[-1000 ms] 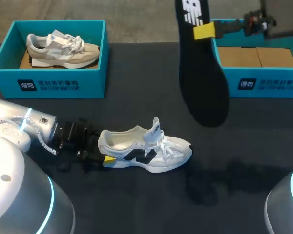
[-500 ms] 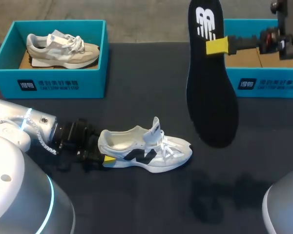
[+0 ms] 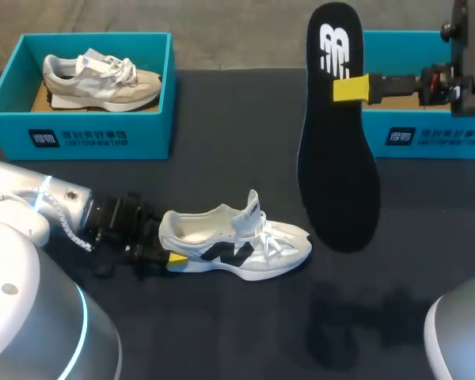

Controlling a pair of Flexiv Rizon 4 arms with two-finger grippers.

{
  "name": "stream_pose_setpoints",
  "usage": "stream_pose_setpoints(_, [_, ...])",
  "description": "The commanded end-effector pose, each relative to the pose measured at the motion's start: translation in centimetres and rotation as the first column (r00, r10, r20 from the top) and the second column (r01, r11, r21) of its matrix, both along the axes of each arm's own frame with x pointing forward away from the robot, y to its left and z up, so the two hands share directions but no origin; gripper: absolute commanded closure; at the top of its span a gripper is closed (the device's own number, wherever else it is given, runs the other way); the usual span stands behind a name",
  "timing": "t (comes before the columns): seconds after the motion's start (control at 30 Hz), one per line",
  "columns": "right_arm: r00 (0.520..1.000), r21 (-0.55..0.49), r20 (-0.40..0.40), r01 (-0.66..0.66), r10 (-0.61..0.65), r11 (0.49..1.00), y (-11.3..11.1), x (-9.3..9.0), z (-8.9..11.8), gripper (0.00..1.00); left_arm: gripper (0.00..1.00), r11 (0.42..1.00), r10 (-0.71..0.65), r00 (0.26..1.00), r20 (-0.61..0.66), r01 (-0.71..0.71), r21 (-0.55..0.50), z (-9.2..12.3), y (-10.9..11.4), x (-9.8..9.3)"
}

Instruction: Take the shoe out of the shoebox, open the shoe tongue, remove and reinsert the insole, then place the shoe into the shoebox

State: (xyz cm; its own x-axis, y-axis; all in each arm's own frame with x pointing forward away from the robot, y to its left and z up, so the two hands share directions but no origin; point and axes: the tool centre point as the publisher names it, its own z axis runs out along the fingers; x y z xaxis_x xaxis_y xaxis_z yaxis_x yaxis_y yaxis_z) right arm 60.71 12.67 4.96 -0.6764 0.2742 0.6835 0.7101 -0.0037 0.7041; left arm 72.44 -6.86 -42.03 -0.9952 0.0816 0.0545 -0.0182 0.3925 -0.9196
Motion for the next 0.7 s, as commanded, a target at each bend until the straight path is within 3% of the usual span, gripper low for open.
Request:
stream_pose_setpoints(0.03, [1.0,0.012,0.005,0.024,-0.024,1.0,0.8,-0.6,0.0,1.0,1.0,1.0,0.002,1.0,0.0,-0.002,0.001,-0.6,-0.1,-0.3])
stream_pose_setpoints(0.27, [1.0,0.012,0.005,0.024,-0.024,1.0,0.8,-0.6,0.0,1.0,1.0,1.0,0.002,1.0,0.0,-0.002,0.001,-0.6,-0.1,-0.3])
stream_pose_setpoints(0.37, [1.0,0.012,0.005,0.024,-0.024,1.0,0.8,-0.6,0.0,1.0,1.0,0.999,-0.044,0.999,0.005,0.044,0.003,1.9,-0.2,0.0])
stream_pose_setpoints(0.47, [1.0,0.012,0.005,0.024,-0.024,1.0,0.8,-0.6,0.0,1.0,1.0,0.996,-0.069,0.998,-0.001,0.069,0.059,2.9,-0.2,-0.2])
stream_pose_setpoints(0.5, [1.0,0.012,0.005,0.024,-0.024,1.0,0.8,-0.6,0.0,1.0,0.79,0.996,-0.067,0.998,-0.004,0.067,0.067,3.2,-0.1,-0.3])
stream_pose_setpoints(0.53, [1.0,0.012,0.005,0.024,-0.024,1.0,0.8,-0.6,0.0,1.0,0.45,0.993,-0.077,0.997,-0.002,0.076,0.087,3.4,0.0,-0.4])
stream_pose_setpoints(0.57, [1.0,0.012,0.005,0.024,-0.024,1.0,0.8,-0.6,0.0,1.0,0.0,0.993,-0.084,0.996,0.0,0.083,0.081,3.7,0.1,-0.5])
stream_pose_setpoints(0.7, [1.0,0.012,0.005,0.024,-0.024,1.0,0.8,-0.6,0.0,1.0,0.0,0.99,-0.098,0.995,-0.001,0.097,0.097,4.4,0.1,-1.1])
